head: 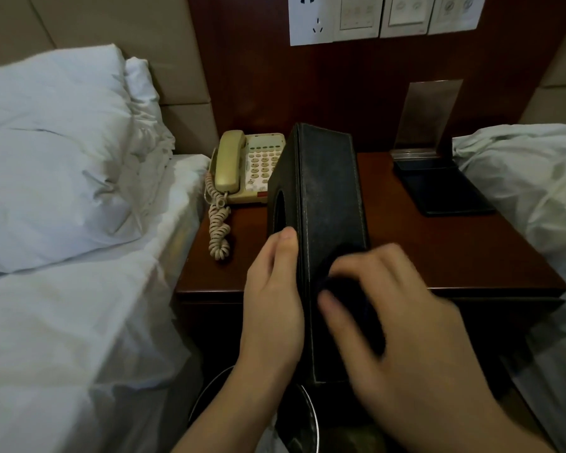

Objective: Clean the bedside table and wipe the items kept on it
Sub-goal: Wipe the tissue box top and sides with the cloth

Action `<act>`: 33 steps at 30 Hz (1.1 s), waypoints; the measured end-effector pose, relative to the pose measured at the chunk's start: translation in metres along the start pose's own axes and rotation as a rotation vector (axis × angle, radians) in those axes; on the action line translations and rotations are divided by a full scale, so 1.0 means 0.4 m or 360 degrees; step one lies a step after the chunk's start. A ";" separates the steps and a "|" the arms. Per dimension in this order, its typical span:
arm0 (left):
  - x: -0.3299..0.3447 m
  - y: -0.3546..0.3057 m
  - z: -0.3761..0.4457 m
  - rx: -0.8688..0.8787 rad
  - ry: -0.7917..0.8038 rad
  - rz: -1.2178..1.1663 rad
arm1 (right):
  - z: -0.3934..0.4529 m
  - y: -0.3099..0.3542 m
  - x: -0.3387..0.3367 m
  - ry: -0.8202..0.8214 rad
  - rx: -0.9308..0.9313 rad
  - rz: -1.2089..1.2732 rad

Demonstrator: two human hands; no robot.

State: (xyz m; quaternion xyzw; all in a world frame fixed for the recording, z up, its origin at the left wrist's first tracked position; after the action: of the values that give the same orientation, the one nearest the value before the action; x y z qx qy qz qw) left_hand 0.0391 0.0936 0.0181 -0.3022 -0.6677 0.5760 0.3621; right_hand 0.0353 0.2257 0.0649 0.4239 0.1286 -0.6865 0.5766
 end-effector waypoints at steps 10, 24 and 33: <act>-0.008 0.000 0.016 -0.0176 -0.0037 0.0029 | 0.032 -0.055 -0.013 -0.0128 0.0075 0.0030; 0.015 0.024 -0.065 0.0170 0.0067 0.0063 | -0.007 -0.017 -0.026 -0.0023 -0.0031 0.0086; 0.017 0.019 -0.038 0.0128 0.0108 -0.0010 | 0.008 -0.056 -0.042 -0.0092 0.0029 0.0116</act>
State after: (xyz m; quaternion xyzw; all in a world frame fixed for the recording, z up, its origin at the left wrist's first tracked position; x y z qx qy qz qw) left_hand 0.0479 0.1089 0.0126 -0.3049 -0.6323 0.5906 0.3982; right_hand 0.0133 0.2417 0.0720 0.4135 0.0902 -0.6782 0.6008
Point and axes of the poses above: each hand's wrist, its own z-axis towards the middle knuckle, its own x-axis out of the palm, y = z × x, the point moved 7 cm from there along z, towards the middle knuckle, and after that the axes turned 14 degrees about -x, right-handed, at the moved point
